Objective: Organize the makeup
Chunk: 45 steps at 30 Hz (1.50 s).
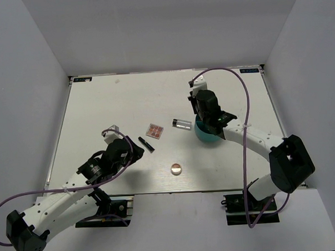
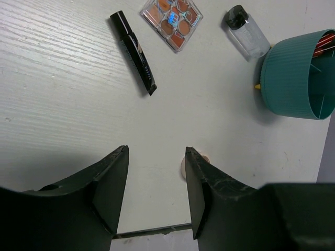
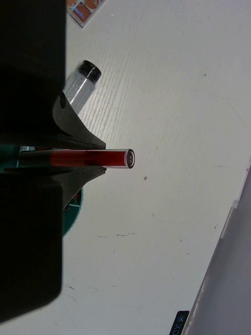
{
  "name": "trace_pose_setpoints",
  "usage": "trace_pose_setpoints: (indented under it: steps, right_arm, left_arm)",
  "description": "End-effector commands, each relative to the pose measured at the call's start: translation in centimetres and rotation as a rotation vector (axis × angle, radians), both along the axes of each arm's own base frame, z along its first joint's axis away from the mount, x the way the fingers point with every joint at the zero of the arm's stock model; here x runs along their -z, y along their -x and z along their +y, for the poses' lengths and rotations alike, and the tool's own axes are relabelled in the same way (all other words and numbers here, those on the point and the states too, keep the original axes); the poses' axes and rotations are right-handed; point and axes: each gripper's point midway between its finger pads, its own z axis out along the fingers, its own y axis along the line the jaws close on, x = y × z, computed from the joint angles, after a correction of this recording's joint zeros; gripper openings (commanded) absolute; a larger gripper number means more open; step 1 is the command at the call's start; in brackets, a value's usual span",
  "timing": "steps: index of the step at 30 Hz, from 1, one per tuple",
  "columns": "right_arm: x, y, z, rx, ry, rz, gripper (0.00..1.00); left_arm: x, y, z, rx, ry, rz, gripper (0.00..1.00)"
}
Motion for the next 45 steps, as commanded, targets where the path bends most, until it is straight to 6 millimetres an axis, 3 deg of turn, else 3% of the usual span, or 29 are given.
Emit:
trace_pose_setpoints:
  steps: [1,16,30,45]
  right_arm:
    - [-1.7,-0.9,0.0,0.059,-0.06,-0.061,0.0]
    - [0.0,-1.6,0.8,0.115,-0.103,-0.005,0.0]
    - [2.0,-0.4,-0.7,0.142,-0.026,0.024,0.0]
    - [2.3,-0.1,-1.4,0.156,0.0,0.02,0.0]
  left_arm:
    - [0.1,0.2,0.2,0.003,-0.002,-0.003,0.57]
    - [0.2,0.1,0.4,-0.008,-0.007,-0.008,0.57]
    - [0.3,0.0,0.6,-0.013,-0.014,-0.013,0.57]
    - [0.3,0.1,0.7,-0.017,-0.013,-0.015,0.58]
